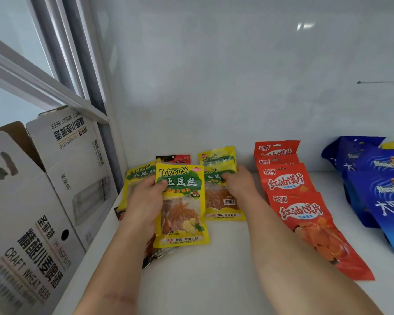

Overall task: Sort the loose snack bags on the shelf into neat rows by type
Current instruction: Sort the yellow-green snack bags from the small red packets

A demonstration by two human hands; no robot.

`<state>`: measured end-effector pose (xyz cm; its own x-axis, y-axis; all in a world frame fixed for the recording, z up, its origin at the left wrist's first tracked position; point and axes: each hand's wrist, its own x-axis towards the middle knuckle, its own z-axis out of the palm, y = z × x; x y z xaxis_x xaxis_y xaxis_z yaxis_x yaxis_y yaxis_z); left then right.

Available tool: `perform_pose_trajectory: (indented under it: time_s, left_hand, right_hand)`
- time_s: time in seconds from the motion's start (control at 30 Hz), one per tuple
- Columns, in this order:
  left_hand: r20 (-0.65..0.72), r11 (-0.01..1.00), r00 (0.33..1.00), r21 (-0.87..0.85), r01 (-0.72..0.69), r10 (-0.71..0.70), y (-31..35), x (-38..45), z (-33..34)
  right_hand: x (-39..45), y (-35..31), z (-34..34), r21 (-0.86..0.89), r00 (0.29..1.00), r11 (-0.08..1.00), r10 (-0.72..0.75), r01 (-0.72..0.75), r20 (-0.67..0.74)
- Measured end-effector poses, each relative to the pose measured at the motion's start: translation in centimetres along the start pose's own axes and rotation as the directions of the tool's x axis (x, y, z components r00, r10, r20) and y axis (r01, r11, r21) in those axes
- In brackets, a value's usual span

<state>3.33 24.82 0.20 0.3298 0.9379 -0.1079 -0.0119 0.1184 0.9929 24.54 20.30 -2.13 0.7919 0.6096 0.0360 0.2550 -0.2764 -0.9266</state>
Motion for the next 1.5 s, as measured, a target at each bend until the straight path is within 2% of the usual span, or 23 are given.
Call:
perform_pose_trajectory:
  time_s: [0.1,0.27,0.4,0.5,0.63,0.73,0.9,1.1,1.2,1.27,1.33,1.43,1.5]
  left_hand:
    - [0.026,1.0,1.0,0.024,0.007,-0.008,-0.1,-0.1,1.0]
    - [0.104,0.995,0.994,0.09,0.031,-0.04,-0.7,0.0,3.9]
    - [0.107,0.985,0.994,0.171,-0.008,-0.011,-1.2,0.1,6.7]
    - [0.049,0.957,0.997,0.283,-0.07,0.059,-1.9,0.6,7.9]
    - [-0.002,0.885,0.993,0.453,-0.107,0.121,-2.4,0.6,8.7]
    - [0.014,0.849,0.989,0.511,-0.133,0.147,-2.7,0.6,9.3]
    - [0.007,0.835,0.991,0.538,-0.115,0.132,-3.1,0.6,9.5]
    - [0.043,0.809,0.982,0.561,-0.174,0.181,-2.5,0.0,9.0]
    - [0.051,0.76,0.961,0.601,-0.248,0.273,-1.9,-0.5,8.0]
    - [0.059,0.715,0.939,0.632,-0.297,0.338,-1.4,-0.9,6.6]
    - [0.072,0.67,0.918,0.662,-0.336,0.389,-0.9,-1.3,4.9]
    - [0.037,0.585,0.885,0.737,-0.338,0.465,0.0,-2.0,1.8]
    - [0.0,0.542,0.882,0.789,-0.289,0.471,0.5,-2.3,-0.5]
  right_hand:
    - [0.0,0.3,0.3,-0.011,0.999,1.0,-0.014,0.014,-0.028]
    - [-0.3,-0.3,-0.3,0.106,0.995,0.992,0.08,-0.074,-0.054]
    - [-0.7,-0.5,-1.6,0.236,0.993,0.965,0.113,-0.115,0.022]
    - [-1.0,0.1,-1.9,0.306,0.989,0.941,0.133,-0.145,0.06]
    - [-0.9,2.1,-1.1,0.181,0.996,0.98,0.082,-0.087,0.036]
    - [-1.6,2.9,-1.1,0.098,1.0,0.995,0.011,-0.013,0.016]
    - [-1.8,2.9,-1.3,-0.043,1.0,0.999,-0.025,0.025,0.005]
    - [-2.0,2.4,-1.2,-0.046,1.0,0.999,-0.027,0.027,-0.004]
    - [-2.3,1.2,-1.2,-0.19,0.996,0.98,-0.079,0.068,-0.05]
    - [-2.8,0.2,-1.0,-0.353,0.984,0.929,-0.152,0.112,-0.088]
    - [-3.2,-1.2,-0.4,-0.443,0.978,0.885,-0.194,0.14,-0.077]
    - [-3.7,-3.7,1.7,-0.346,0.965,0.907,-0.262,0.24,-0.017]
    - [-4.0,-5.3,3.5,-0.279,0.959,0.917,-0.277,0.284,0.065]
